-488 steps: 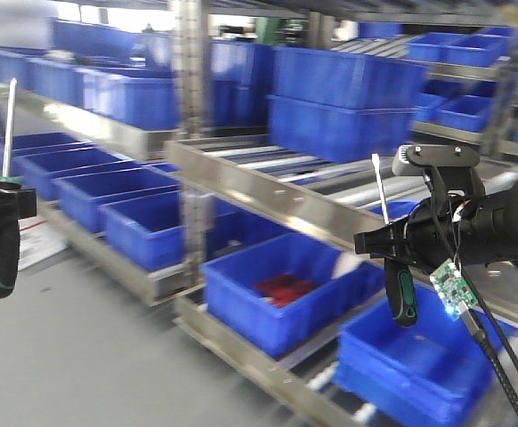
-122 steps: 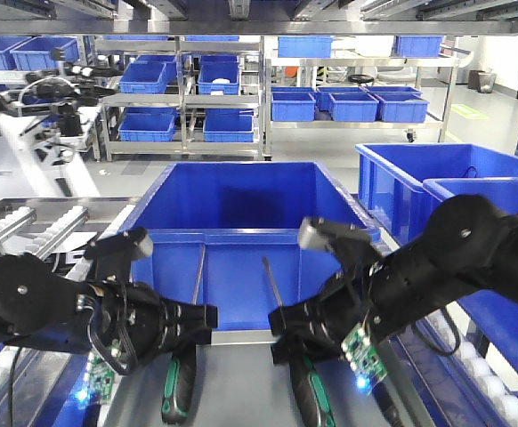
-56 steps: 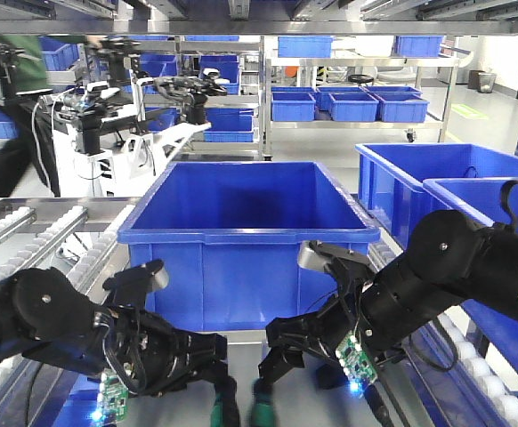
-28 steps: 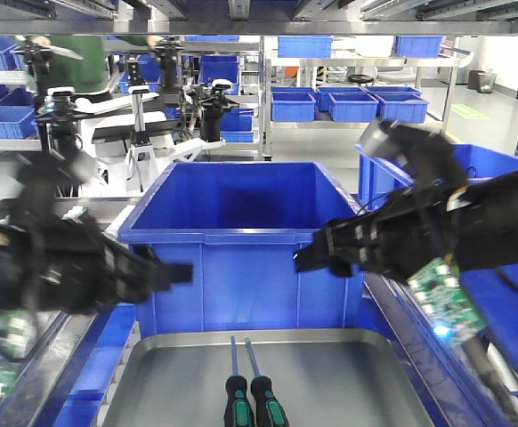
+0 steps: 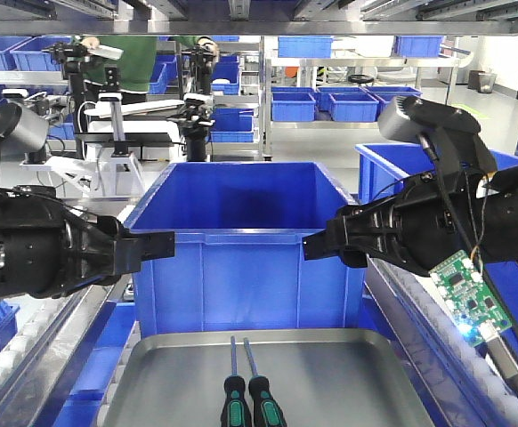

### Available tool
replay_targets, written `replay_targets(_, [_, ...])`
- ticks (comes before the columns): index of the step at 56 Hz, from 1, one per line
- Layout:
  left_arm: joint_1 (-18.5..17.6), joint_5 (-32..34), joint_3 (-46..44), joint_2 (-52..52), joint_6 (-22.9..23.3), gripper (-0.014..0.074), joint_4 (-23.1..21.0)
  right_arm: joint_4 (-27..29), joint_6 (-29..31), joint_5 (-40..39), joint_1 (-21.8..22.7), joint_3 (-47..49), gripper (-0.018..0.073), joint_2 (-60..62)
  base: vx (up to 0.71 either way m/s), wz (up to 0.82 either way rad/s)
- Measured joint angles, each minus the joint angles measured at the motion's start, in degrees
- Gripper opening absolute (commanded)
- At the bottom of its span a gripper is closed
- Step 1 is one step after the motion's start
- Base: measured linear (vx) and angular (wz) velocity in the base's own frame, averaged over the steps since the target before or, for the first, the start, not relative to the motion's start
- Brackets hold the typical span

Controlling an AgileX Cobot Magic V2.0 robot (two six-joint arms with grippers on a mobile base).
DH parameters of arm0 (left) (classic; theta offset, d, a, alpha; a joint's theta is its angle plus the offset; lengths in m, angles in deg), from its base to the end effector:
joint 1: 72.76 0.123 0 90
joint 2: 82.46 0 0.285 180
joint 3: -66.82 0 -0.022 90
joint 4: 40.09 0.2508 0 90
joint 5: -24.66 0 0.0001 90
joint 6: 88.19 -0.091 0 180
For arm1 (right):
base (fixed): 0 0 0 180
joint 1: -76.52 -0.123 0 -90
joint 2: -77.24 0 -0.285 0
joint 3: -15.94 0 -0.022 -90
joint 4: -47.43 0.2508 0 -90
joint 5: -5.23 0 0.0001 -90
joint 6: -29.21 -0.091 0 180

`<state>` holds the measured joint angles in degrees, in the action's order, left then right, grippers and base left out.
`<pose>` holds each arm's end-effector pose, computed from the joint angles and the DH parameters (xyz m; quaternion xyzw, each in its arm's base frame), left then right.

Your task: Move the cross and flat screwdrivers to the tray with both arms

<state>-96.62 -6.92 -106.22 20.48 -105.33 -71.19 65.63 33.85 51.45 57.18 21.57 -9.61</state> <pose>0.2320 -0.1296 0.4162 0.1746 0.8051 -0.2702 0.4984 0.2768 0.1189 0.4154 -0.1374 0.8759 0.2055 0.4143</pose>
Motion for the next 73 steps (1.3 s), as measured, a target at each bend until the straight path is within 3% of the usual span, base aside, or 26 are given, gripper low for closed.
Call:
replay_targets(8, [0.00, 1.44, 2.58, 1.53, 0.06, 0.0401, 4.32, 0.00, 0.00, 0.02, 0.00, 0.00, 0.0585, 0.00, 0.00, 0.00])
replay_targets(16, [1.09, 9.61, 13.98, 9.95, 0.12, 0.0181, 8.39, 0.00, 0.00, 0.02, 0.00, 0.00, 0.0585, 0.00, 0.00, 0.00])
replay_targets(24, [5.78, 17.42, 29.15, 21.33, 0.17, -0.0010, 9.17, 0.00, 0.00, 0.02, 0.00, 0.00, 0.0585, 0.00, 0.00, 0.00])
replay_targets(34, [12.14, 20.68, 48.22, 37.63, 1.63, -0.0005, 14.02, 0.00, 0.00, 0.07, 0.00, 0.00, 0.0585, 0.00, 0.00, 0.00])
replay_targets(49, [17.17, 25.35, 68.85, 58.75, 12.34, -0.0004, 22.77, 0.00, 0.00, 0.07, 0.00, 0.00, 0.0585, 0.00, 0.00, 0.00])
replay_targets(57, [19.38, 25.29, 71.71, 69.11, 17.14, -0.0004, 23.68, -0.20, 0.00, 0.21, 0.00, 0.00, 0.0585, 0.06, 0.00, 0.00])
replay_targets(73, [20.26, 22.51, 71.71, 69.91, 18.34, -0.0004, 25.49, -0.23, 0.00, 1.32, 0.00, 0.00, 0.0585, 0.12, 0.00, 0.00])
